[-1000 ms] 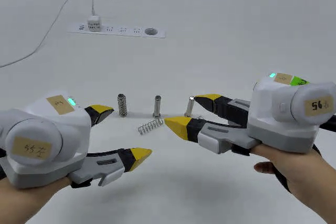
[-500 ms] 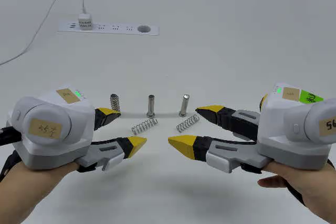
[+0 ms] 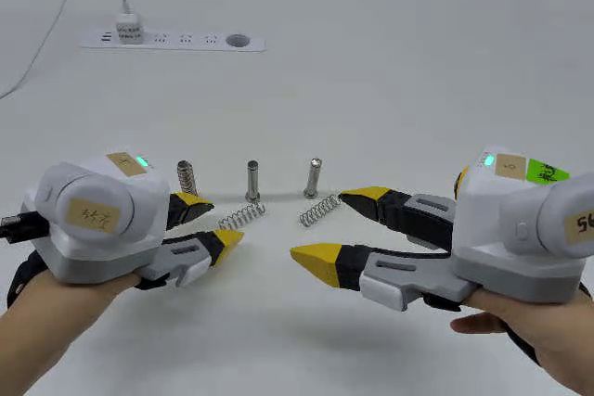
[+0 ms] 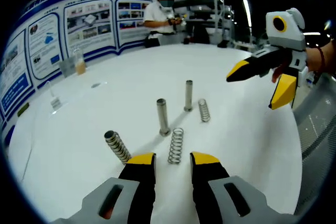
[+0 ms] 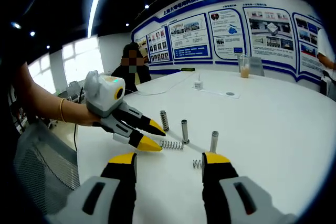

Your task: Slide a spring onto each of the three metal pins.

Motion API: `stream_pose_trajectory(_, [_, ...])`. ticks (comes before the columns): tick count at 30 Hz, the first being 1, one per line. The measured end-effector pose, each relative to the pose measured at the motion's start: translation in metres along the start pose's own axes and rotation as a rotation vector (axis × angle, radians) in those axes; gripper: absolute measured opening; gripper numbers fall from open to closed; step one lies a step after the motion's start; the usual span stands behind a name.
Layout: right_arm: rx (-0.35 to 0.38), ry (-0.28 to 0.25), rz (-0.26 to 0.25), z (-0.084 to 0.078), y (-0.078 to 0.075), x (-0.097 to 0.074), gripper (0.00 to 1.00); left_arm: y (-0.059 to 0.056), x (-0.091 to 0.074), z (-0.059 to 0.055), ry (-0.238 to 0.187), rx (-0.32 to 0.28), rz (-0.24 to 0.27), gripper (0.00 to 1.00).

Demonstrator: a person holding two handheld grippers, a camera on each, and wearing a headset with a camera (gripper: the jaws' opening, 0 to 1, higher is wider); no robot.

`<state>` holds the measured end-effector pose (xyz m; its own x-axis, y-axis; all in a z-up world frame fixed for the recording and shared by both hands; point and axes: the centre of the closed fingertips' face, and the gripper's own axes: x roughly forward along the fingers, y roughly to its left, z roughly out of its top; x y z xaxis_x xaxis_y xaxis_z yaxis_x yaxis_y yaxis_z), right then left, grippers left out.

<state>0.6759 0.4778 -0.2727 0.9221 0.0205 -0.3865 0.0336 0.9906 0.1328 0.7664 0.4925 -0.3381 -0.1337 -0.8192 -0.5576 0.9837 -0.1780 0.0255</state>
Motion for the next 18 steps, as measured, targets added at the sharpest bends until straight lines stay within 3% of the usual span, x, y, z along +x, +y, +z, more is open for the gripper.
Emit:
stream_pose_trajectory(7, [0.017, 0.008, -0.013, -0.005, -0.003, 0.000, 0.50, 0.000, 0.007, -0.005, 0.013, -0.011, -0.016, 0.24])
stream_pose_trajectory(18, [0.041, 0.000, -0.030, -0.004, -0.008, 0.001, 0.47, -0.004, 0.011, -0.002, 0.011, 0.013, -0.040, 0.14])
